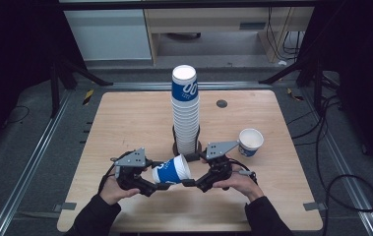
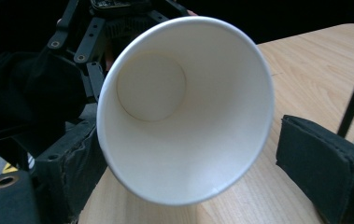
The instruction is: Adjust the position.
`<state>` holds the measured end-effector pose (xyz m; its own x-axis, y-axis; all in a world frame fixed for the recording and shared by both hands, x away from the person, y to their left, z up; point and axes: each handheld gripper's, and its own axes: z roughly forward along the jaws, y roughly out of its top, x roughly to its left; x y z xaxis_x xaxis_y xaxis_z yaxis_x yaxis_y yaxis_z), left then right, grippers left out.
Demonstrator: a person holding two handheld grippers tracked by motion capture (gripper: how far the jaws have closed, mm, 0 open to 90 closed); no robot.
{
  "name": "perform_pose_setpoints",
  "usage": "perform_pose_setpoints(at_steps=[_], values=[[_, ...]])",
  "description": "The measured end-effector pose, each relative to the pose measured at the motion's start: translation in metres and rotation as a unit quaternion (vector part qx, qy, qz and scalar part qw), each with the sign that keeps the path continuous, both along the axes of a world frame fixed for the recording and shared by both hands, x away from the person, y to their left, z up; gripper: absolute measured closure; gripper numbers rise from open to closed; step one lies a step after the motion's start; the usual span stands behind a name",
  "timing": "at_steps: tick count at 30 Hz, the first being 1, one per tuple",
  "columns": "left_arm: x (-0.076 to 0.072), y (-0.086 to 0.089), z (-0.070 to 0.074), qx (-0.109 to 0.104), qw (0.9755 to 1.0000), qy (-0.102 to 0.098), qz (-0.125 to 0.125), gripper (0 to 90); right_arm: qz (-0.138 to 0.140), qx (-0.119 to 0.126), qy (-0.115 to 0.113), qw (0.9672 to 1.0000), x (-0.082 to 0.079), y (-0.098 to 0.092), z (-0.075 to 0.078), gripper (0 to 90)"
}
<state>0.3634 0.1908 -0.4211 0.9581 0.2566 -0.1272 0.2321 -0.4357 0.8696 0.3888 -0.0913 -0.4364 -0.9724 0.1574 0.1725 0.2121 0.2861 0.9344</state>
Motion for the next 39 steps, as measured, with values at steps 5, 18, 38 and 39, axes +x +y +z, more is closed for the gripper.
perform_pose_setpoints(at_steps=[5,18,38,39], values=[[-0.001,-0.005,-0.002,0.003,0.9999,0.002,-0.011,26.0,0.015,0.002,0.008,0.9999,-0.001,0.003,0.0,11.3],[-0.003,-0.01,-0.004,0.01,0.9995,0.006,-0.029,26.2,0.041,0.0,0.032,0.9986,-0.002,0.007,-0.005,13.5],[0.002,-0.004,-0.007,0.068,0.9976,0.004,0.002,18.0,0.007,-0.056,-0.001,0.9984,-0.002,-0.002,0.004,16.4],[0.001,-0.006,-0.008,0.076,0.9971,0.002,0.001,17.9,0.007,-0.067,-0.001,0.9977,-0.002,0.0,0.003,16.3]])
